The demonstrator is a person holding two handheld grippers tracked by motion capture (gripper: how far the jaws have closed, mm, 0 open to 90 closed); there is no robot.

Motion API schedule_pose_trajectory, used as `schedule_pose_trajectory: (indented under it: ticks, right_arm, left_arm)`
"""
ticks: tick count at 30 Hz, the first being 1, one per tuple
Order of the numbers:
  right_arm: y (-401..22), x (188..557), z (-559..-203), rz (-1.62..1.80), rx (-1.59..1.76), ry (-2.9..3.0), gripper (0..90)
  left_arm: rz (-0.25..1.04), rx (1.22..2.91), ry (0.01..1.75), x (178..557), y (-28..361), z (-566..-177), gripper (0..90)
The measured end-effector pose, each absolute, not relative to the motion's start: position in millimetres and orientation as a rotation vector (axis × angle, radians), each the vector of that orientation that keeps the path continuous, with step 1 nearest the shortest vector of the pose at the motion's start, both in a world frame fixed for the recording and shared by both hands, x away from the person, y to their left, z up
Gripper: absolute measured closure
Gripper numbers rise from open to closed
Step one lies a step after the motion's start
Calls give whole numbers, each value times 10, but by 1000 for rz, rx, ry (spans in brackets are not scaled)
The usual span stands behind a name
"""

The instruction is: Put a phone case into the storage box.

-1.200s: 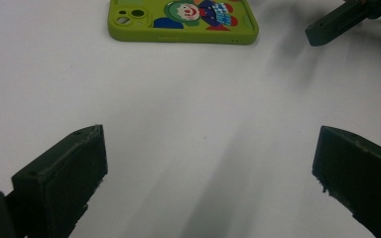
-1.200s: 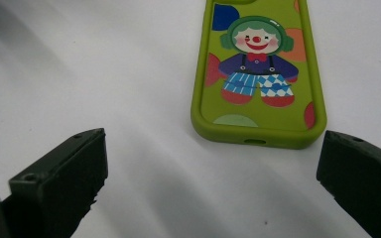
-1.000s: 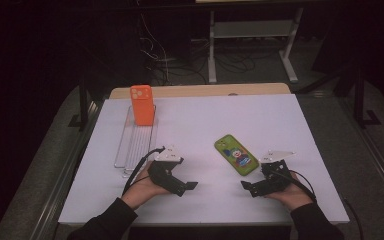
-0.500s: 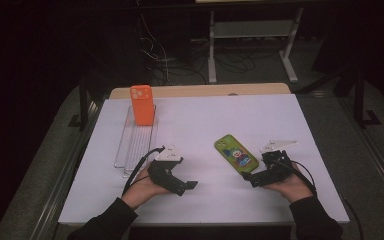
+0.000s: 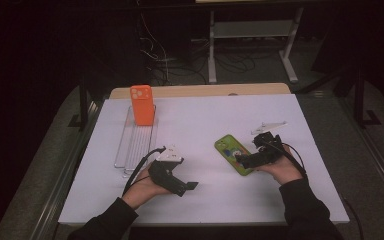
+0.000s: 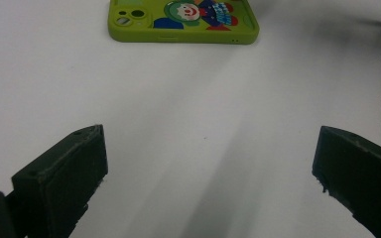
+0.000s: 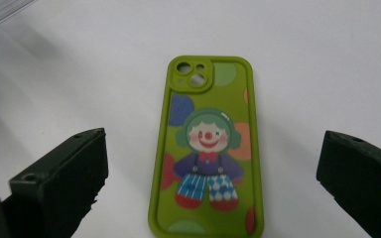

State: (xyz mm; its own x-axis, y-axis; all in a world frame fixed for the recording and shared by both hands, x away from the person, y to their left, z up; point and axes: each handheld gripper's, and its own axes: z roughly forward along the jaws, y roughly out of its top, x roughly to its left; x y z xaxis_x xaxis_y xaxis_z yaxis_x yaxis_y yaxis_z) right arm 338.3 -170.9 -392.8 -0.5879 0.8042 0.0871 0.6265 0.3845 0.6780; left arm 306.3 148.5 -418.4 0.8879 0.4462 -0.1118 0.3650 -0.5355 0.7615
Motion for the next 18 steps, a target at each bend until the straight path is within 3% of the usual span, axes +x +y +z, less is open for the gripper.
schedule_pose_trajectory:
  ticks: [18]
  right_arm:
    - [-1512, 3631, -4227, 803, 1326, 2437, 0]
  left_arm:
    - [107, 2183, 604, 3052, 1480, -4193, 2]
